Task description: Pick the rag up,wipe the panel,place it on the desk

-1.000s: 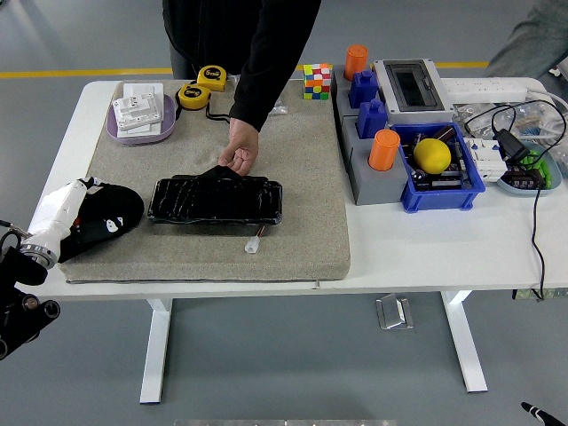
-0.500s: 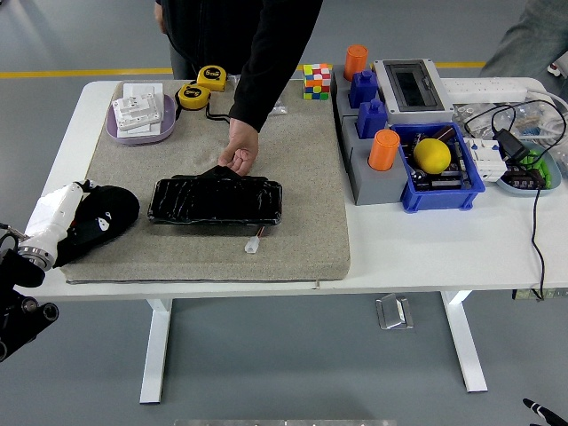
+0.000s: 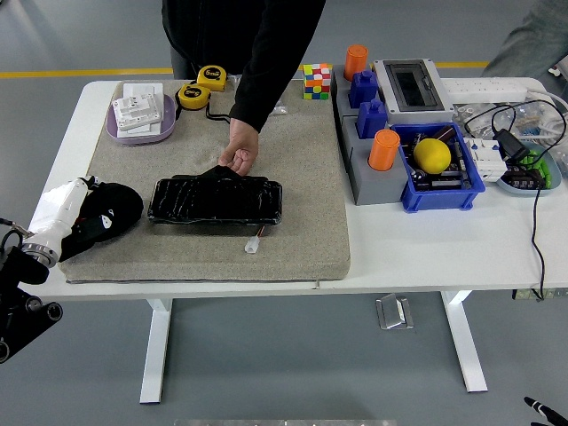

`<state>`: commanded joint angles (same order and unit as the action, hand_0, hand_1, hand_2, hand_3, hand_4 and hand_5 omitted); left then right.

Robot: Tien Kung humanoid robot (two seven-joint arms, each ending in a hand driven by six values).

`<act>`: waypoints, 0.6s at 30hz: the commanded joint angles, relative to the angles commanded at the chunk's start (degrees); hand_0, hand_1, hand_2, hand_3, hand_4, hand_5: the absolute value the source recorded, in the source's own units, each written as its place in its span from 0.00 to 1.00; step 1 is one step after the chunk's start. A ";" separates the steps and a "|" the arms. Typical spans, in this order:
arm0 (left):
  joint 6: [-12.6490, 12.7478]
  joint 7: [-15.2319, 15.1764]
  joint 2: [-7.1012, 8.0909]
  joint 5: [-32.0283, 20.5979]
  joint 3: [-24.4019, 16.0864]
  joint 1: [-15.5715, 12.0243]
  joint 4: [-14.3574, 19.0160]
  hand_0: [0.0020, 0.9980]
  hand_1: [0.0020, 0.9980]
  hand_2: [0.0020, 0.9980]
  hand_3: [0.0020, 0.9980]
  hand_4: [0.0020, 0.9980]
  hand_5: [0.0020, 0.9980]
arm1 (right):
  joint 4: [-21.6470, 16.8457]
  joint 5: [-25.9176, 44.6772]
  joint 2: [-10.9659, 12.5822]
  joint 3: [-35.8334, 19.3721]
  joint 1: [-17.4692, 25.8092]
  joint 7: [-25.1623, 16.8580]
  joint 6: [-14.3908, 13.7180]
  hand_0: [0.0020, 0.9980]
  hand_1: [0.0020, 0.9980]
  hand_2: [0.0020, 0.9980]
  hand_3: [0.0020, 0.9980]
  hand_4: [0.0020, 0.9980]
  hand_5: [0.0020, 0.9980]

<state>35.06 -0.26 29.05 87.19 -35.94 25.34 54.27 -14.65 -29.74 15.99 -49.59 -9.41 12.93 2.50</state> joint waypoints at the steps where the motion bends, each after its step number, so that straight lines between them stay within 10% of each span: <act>1: 0.07 0.02 0.03 -0.07 -0.14 0.01 0.21 0.21 0.30 0.58 0.54 0.23 0.00 | -0.01 0.01 0.00 -0.03 0.00 0.00 0.01 0.77 0.59 0.71 0.62 1.00 0.56; 18: -0.18 4.27 0.99 2.40 -2.77 -0.28 3.88 0.20 0.29 0.50 0.46 0.29 0.00 | 0.06 0.49 0.19 1.01 -0.01 0.09 0.10 0.77 0.59 0.71 0.62 1.00 0.56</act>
<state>34.88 4.00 30.05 89.59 -38.71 25.06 58.15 -14.59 -29.26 16.18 -48.58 -9.41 13.02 2.60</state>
